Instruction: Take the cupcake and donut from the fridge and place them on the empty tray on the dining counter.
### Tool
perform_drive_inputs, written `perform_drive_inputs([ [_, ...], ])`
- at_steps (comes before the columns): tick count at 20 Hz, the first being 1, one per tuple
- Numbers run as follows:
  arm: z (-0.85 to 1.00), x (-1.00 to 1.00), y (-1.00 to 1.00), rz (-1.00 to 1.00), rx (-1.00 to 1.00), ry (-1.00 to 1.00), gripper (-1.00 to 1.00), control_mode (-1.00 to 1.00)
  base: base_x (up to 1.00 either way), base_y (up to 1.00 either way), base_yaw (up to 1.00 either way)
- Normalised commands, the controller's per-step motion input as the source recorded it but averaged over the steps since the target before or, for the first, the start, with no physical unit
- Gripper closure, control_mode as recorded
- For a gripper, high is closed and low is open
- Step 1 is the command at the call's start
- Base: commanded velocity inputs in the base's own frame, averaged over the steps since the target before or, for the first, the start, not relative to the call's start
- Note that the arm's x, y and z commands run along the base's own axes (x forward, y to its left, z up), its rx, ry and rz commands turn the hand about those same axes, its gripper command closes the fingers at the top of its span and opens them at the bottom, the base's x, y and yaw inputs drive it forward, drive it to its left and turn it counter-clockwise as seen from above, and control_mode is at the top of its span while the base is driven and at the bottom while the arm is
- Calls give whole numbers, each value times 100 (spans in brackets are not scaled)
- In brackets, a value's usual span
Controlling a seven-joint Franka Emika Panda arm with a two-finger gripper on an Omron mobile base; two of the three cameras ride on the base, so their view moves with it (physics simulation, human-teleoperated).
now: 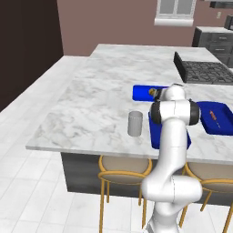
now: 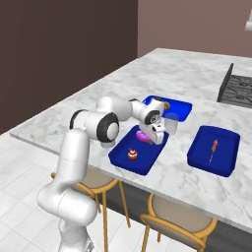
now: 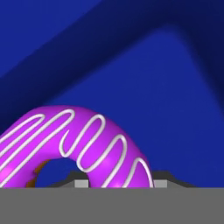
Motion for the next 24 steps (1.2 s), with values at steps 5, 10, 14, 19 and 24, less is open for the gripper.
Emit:
perform_drive_inputs([
  [5,-62,0,32,0,-13,0,-100,-100,0,0,0],
  [10,1,-7,-3,1,0,0,-100,-100,0,0,0],
  [14,21,-36,0,5,0,-2,-100,-100,0,0,0],
  [19,51,-32,0,6,0,-7,-100,-100,0,0,0],
  [24,99,-28,0,10,-1,-22,-100,-100,0,0,0],
])
